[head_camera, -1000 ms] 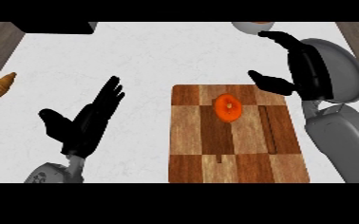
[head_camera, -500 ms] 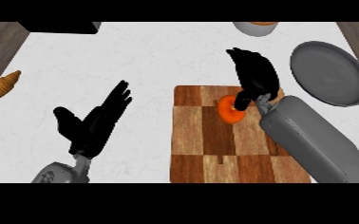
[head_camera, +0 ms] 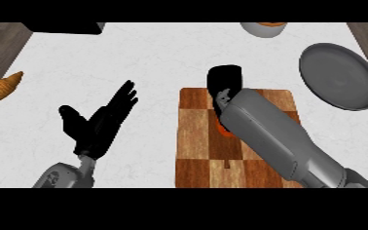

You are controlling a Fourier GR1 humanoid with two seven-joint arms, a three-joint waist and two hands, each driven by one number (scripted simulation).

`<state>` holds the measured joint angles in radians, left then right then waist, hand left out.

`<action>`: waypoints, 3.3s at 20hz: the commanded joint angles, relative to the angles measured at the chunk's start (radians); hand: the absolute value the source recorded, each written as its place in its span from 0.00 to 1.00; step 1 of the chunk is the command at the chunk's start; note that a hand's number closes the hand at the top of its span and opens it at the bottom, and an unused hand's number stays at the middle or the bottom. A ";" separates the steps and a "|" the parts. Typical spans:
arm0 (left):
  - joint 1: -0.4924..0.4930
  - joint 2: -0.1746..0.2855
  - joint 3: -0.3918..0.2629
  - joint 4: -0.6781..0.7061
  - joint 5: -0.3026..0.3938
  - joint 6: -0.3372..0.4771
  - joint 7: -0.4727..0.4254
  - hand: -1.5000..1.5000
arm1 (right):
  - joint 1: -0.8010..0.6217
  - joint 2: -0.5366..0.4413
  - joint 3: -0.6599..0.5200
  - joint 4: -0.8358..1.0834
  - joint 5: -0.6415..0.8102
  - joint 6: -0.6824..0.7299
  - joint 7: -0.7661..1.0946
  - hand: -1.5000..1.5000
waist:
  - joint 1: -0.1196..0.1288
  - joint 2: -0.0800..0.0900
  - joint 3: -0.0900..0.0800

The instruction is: Pick the squash from the cutting board and place it in the pan

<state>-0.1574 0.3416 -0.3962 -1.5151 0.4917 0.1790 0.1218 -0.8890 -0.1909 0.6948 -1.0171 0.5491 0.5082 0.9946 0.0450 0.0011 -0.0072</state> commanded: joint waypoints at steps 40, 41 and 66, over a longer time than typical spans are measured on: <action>0.060 -0.015 0.087 -0.017 -0.040 -0.070 0.018 0.50 | -0.092 0.117 0.157 0.364 0.109 0.151 0.070 1.00 | -0.036 -0.001 0.007; 0.031 -0.055 0.071 -0.015 -0.065 -0.018 0.037 0.50 | -0.055 0.141 0.178 0.331 0.127 0.151 0.097 1.00 | -0.043 -0.003 0.007; 0.087 -0.045 0.111 -0.053 -0.067 -0.028 0.028 0.50 | 0.611 -0.388 -0.219 -0.888 0.176 -0.772 -0.303 1.00 | -0.091 -0.010 0.009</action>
<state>-0.0552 0.2918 -0.2892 -1.5514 0.4268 0.1521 0.1342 -0.3510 -0.5303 0.5964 -1.7712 0.7947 -0.1706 0.7206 -0.0544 -0.0141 0.0013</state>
